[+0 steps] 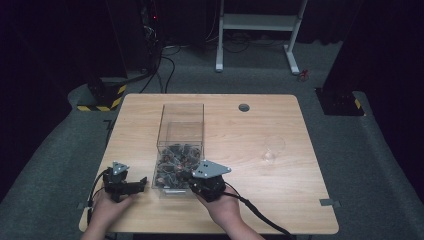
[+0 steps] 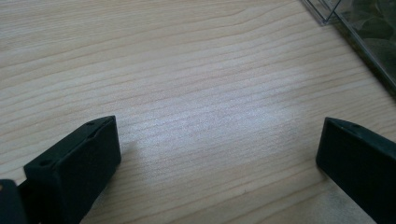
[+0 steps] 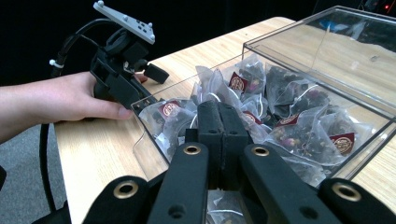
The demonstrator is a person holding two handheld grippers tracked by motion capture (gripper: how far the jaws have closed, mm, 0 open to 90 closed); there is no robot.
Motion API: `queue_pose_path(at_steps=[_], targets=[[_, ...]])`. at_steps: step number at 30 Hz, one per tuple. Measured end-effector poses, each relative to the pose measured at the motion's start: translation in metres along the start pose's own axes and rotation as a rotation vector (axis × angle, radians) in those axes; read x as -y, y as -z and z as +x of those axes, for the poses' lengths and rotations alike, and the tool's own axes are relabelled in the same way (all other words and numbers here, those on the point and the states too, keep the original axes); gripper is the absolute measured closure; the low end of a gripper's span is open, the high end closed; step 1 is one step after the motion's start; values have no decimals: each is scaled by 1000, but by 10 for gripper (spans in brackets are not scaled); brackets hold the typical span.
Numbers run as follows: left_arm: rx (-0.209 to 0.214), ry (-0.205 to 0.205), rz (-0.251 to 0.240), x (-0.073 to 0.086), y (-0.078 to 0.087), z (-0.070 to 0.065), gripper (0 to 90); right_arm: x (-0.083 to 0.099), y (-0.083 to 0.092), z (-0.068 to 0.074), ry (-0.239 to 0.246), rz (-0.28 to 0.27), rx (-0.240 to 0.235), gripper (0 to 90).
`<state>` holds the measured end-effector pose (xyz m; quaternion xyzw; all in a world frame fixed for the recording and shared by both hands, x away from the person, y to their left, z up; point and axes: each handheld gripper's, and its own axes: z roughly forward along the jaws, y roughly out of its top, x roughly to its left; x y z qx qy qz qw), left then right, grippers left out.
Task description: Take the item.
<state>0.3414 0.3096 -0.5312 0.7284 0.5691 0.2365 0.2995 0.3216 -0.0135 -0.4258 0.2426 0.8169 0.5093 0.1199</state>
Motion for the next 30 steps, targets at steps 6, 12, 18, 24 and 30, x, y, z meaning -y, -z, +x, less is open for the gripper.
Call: queue_pose_path(at_steps=[6, 12, 18, 24, 30], targets=[[0, 0, 0, 0, 0, 0, 0, -3, 3, -1, -1, -9, 5, 900], [0, 0, 0, 0, 0, 0, 0, -6, 6, -2, 3, -20, 7, 900], [0, 0, 0, 0, 0, 0, 0, -8, 7, -2, 5, -26, 8, 900], [0, 0, 0, 0, 0, 0, 0, -9, 8, -3, 7, -29, 10, 900], [0, 0, 0, 0, 0, 0, 0, -10, 9, -4, 5, -28, 13, 900]])
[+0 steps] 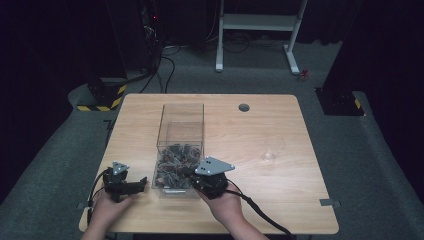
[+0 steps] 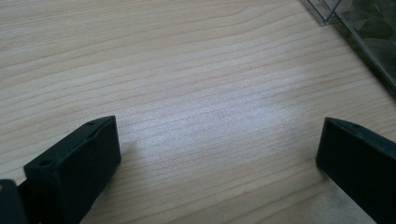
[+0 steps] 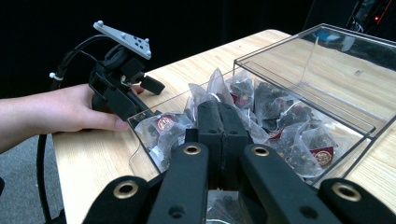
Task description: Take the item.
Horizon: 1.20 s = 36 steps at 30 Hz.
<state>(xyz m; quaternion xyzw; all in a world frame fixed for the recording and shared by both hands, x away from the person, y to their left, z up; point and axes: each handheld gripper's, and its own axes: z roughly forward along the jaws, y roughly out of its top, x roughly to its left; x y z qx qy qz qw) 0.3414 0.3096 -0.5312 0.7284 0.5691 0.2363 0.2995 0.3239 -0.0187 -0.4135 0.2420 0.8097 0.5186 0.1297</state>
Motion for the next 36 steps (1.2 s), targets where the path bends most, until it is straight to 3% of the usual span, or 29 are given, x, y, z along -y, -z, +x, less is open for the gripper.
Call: queue_pose_path(at_steps=[12, 36], targets=[[0, 0, 0, 0, 0, 0, 1, 1, 7, -8, -3, -5, 30, 900], [0, -2, 2, 0, 0, 0, 1, 10, 40, -41, -41, -27, 139, 900]])
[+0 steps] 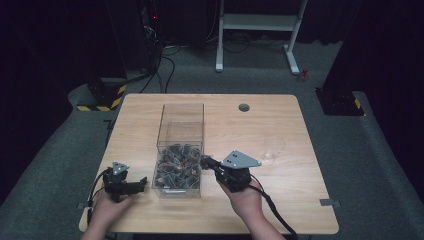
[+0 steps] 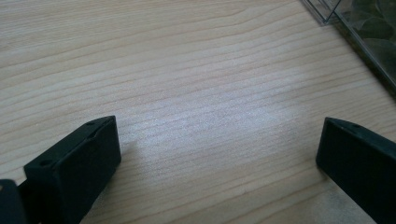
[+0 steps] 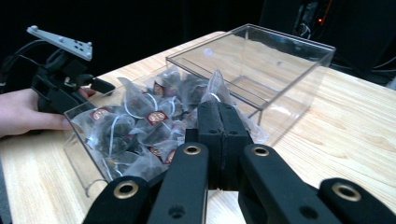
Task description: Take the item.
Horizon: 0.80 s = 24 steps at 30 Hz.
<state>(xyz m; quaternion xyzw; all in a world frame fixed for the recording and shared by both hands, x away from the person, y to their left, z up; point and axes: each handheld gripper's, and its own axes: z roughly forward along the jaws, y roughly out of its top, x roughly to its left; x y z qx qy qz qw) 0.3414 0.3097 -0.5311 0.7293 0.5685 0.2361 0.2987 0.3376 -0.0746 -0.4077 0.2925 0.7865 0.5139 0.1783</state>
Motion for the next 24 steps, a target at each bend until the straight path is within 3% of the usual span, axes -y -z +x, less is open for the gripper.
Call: queue_pose_path(at_steps=[24], targets=[[0, 2, -2, 0, 0, 0, 1, 8, 19, -34, -30, 0, 97, 900]])
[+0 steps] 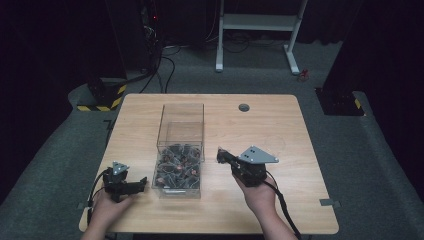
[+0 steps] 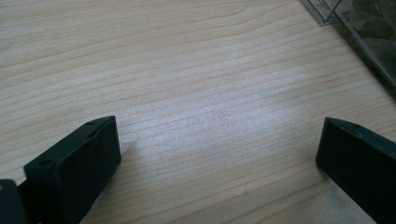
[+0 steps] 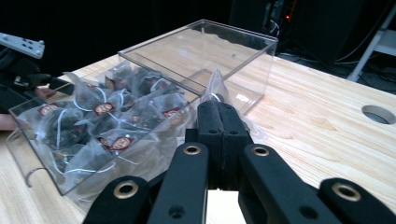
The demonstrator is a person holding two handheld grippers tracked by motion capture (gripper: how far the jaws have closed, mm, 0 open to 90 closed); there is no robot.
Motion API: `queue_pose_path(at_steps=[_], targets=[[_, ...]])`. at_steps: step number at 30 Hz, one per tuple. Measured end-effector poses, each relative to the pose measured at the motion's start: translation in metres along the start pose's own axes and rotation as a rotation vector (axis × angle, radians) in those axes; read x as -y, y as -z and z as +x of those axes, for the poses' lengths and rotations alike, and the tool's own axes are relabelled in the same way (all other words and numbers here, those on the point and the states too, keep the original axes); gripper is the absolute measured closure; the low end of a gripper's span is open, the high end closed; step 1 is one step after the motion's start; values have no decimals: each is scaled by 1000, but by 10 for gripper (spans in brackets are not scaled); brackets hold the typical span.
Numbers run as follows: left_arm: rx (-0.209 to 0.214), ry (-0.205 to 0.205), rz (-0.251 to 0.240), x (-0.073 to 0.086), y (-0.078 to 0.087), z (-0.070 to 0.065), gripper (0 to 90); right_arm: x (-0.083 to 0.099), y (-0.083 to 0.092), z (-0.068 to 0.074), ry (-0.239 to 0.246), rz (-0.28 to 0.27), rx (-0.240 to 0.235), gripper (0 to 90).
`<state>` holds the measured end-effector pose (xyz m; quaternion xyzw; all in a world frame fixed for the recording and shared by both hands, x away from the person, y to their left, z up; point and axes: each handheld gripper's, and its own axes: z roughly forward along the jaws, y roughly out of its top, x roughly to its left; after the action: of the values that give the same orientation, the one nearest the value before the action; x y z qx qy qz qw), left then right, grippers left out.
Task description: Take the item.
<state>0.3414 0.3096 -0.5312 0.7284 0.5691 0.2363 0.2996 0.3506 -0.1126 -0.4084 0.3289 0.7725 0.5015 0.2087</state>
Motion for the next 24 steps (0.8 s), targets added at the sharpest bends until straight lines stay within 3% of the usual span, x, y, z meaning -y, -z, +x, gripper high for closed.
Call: queue_pose_path(at_steps=[24], targets=[[0, 0, 0, 0, 0, 0, 1, 4, 9, -34, -29, 2, 84, 900]])
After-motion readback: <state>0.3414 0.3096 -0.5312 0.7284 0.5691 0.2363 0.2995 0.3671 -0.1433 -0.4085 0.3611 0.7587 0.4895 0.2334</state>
